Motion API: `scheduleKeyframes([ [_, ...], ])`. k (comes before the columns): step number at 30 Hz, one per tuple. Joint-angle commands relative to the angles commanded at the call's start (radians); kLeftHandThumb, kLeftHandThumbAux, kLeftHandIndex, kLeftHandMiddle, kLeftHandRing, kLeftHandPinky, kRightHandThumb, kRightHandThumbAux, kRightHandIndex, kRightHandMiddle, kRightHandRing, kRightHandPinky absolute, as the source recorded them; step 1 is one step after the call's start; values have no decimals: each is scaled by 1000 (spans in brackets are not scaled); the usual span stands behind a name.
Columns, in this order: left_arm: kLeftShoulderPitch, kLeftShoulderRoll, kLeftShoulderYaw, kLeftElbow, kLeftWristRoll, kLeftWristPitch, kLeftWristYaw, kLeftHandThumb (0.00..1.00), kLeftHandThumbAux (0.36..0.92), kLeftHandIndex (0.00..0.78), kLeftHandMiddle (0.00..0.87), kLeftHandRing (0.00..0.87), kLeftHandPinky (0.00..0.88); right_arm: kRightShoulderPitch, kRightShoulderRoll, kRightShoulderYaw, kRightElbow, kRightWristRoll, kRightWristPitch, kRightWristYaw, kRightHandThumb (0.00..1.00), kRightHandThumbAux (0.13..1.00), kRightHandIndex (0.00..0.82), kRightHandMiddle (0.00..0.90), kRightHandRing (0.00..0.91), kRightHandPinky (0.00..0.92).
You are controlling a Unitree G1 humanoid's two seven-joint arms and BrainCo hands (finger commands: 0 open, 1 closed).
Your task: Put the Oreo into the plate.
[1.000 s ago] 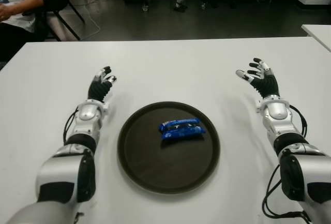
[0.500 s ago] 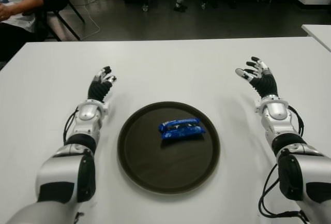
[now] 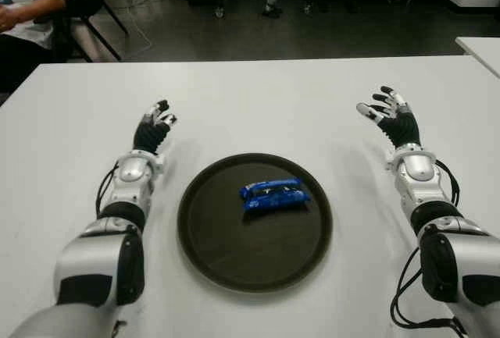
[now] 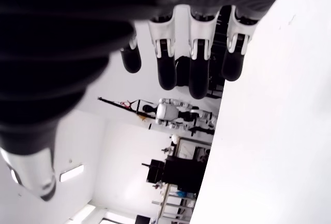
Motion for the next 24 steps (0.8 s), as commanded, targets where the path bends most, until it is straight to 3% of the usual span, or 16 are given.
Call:
scheduleKeyframes([
  [24,1,0,2,2,1,-2,8,78,571,31,93,67,52,-3,2,0,1,10,13,-4,74,637,137,205,212,204],
])
